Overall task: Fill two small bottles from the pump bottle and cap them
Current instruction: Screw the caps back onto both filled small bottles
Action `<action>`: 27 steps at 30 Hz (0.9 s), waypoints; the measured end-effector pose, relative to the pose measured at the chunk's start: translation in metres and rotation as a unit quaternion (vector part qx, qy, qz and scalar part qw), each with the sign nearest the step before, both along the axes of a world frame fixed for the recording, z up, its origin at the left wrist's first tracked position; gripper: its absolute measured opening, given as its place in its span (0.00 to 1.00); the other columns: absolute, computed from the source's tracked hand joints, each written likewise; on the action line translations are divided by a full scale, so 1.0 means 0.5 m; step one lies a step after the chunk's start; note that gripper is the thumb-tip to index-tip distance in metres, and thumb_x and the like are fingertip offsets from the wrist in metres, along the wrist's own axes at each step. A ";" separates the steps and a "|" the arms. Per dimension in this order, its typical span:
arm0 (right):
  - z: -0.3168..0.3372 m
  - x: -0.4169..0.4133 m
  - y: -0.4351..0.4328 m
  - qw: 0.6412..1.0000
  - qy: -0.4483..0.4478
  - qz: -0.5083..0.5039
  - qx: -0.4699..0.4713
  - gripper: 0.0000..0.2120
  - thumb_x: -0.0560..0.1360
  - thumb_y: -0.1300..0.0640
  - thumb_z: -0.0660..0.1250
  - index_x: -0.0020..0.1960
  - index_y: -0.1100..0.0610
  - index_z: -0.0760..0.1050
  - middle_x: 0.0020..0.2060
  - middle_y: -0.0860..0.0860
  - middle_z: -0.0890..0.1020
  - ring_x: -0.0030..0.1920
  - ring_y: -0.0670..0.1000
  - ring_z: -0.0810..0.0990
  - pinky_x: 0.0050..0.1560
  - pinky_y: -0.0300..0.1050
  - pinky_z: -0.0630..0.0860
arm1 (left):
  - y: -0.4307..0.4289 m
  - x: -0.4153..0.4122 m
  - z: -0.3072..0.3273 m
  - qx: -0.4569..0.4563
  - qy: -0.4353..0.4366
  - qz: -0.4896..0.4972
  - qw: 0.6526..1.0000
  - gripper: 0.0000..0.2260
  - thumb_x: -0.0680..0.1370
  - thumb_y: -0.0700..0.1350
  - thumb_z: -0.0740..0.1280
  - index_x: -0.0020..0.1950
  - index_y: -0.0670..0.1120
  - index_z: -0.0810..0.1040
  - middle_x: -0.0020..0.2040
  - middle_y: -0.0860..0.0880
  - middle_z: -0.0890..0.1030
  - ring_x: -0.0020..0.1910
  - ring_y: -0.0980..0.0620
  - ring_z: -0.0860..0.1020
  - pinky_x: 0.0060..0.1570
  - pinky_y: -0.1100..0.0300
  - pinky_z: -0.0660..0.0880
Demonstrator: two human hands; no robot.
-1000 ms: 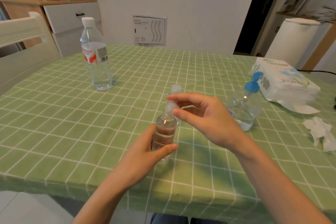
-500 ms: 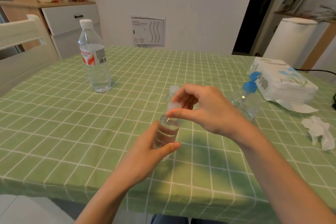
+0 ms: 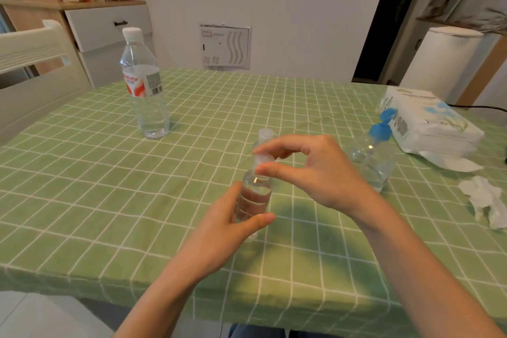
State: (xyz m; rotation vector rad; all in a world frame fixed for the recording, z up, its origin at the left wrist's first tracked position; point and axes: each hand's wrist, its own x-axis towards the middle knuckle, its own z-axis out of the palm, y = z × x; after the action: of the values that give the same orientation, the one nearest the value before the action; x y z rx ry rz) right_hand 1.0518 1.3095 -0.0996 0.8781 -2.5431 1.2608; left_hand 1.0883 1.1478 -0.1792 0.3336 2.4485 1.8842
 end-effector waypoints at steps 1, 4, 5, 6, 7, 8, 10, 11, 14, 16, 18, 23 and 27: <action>-0.001 -0.001 -0.003 1.000 0.008 -0.016 0.000 0.08 0.67 0.51 0.76 0.44 0.48 0.80 0.38 0.39 0.82 0.42 0.37 0.79 0.47 0.29 0.73 | 0.001 0.000 -0.001 -0.002 0.000 0.000 1.000 0.16 0.68 0.53 0.72 0.54 0.54 0.75 0.46 0.55 0.82 0.45 0.59 0.80 0.50 0.56 0.78; 0.000 -0.004 -0.006 0.998 0.011 -0.043 0.037 0.15 0.64 0.42 0.74 0.42 0.52 0.77 0.38 0.43 0.81 0.41 0.38 0.77 0.45 0.27 0.71 | 0.003 0.002 -0.005 0.003 -0.003 -0.002 1.000 0.17 0.67 0.55 0.71 0.53 0.54 0.75 0.46 0.54 0.81 0.45 0.59 0.80 0.48 0.58 0.77; 0.003 -0.003 -0.004 0.998 0.003 -0.035 0.054 0.18 0.64 0.39 0.72 0.45 0.50 0.78 0.40 0.42 0.81 0.43 0.37 0.77 0.47 0.27 0.70 | 0.004 0.003 -0.007 0.009 -0.006 -0.004 1.000 0.18 0.66 0.56 0.71 0.54 0.55 0.75 0.46 0.54 0.82 0.45 0.59 0.80 0.48 0.59 0.77; 0.006 -0.001 -0.001 0.997 -0.011 -0.020 0.068 0.21 0.64 0.37 0.69 0.51 0.48 0.78 0.44 0.40 0.81 0.46 0.35 0.77 0.50 0.26 0.70 | 0.004 0.004 -0.008 0.013 -0.009 -0.005 1.000 0.19 0.65 0.57 0.70 0.54 0.57 0.75 0.47 0.55 0.82 0.46 0.59 0.80 0.48 0.60 0.76; 0.008 0.000 0.004 0.997 -0.029 -0.001 0.069 0.23 0.65 0.37 0.66 0.57 0.45 0.76 0.48 0.38 0.80 0.50 0.33 0.76 0.53 0.26 0.70 | 0.004 0.004 -0.008 0.016 -0.010 -0.006 1.000 0.19 0.65 0.58 0.70 0.54 0.58 0.75 0.47 0.55 0.82 0.46 0.59 0.80 0.48 0.60 0.76; 0.009 0.002 0.009 0.997 -0.045 0.019 0.060 0.22 0.68 0.39 0.66 0.61 0.43 0.74 0.50 0.37 0.79 0.52 0.31 0.76 0.55 0.26 0.69 | 0.003 0.005 -0.008 0.019 -0.010 -0.007 1.000 0.20 0.65 0.58 0.70 0.55 0.59 0.74 0.47 0.57 0.82 0.46 0.60 0.80 0.49 0.59 0.76; 0.008 0.003 0.016 0.997 -0.047 0.041 0.045 0.17 0.73 0.47 0.68 0.61 0.41 0.74 0.52 0.34 0.79 0.54 0.29 0.75 0.56 0.24 0.68 | 0.002 0.004 -0.006 0.021 -0.006 -0.007 1.000 0.20 0.65 0.58 0.70 0.55 0.59 0.74 0.47 0.58 0.82 0.46 0.59 0.80 0.50 0.58 0.77; 0.006 0.003 0.016 0.998 -0.040 0.036 0.037 0.15 0.73 0.51 0.70 0.59 0.43 0.77 0.51 0.34 0.79 0.54 0.30 0.75 0.55 0.23 0.68 | 0.003 0.004 -0.004 0.020 -0.003 -0.006 1.000 0.20 0.65 0.58 0.70 0.55 0.58 0.74 0.46 0.58 0.82 0.46 0.59 0.80 0.50 0.58 0.77; 0.003 0.002 0.004 1.000 -0.016 -0.007 0.024 0.08 0.67 0.50 0.75 0.46 0.46 0.79 0.41 0.38 0.82 0.47 0.34 0.79 0.50 0.25 0.70 | 0.010 0.006 -0.002 0.018 -0.003 -0.004 1.000 0.19 0.66 0.56 0.70 0.56 0.56 0.74 0.46 0.55 0.82 0.46 0.58 0.80 0.50 0.58 0.78; 0.003 0.001 -0.002 0.998 -0.006 -0.023 0.051 0.12 0.65 0.44 0.75 0.43 0.46 0.75 0.39 0.39 0.80 0.46 0.35 0.78 0.48 0.26 0.71 | 0.013 0.009 -0.004 0.019 -0.005 -0.004 1.000 0.17 0.69 0.52 0.71 0.56 0.54 0.75 0.46 0.53 0.82 0.46 0.57 0.80 0.50 0.58 0.78; 0.003 0.002 0.000 0.998 -0.031 -0.005 0.061 0.19 0.63 0.38 0.71 0.51 0.43 0.74 0.44 0.37 0.80 0.50 0.32 0.75 0.50 0.24 0.69 | 0.011 0.010 -0.005 0.023 -0.005 -0.001 1.000 0.16 0.69 0.51 0.72 0.55 0.55 0.75 0.47 0.53 0.82 0.47 0.56 0.80 0.51 0.57 0.78; 0.002 0.007 0.012 0.997 -0.056 0.051 0.035 0.15 0.73 0.51 0.71 0.58 0.40 0.76 0.53 0.34 0.80 0.56 0.31 0.75 0.58 0.27 0.70 | 0.003 0.009 -0.003 0.021 -0.002 -0.001 1.000 0.18 0.65 0.57 0.70 0.54 0.59 0.74 0.47 0.58 0.82 0.46 0.59 0.80 0.50 0.58 0.77; -0.001 0.005 0.001 0.999 -0.014 -0.007 0.032 0.12 0.66 0.48 0.76 0.43 0.44 0.73 0.40 0.38 0.80 0.48 0.34 0.78 0.49 0.25 0.71 | 0.011 0.009 -0.006 0.019 -0.003 0.001 1.000 0.18 0.67 0.55 0.71 0.54 0.54 0.75 0.47 0.53 0.81 0.47 0.56 0.80 0.51 0.55 0.77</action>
State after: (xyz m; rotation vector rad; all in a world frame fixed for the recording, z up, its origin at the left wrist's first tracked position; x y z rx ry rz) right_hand 1.0546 1.3099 -0.1000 0.8605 -2.6198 1.2028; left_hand 1.0927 1.1531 -0.1824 0.3250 2.4123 1.9332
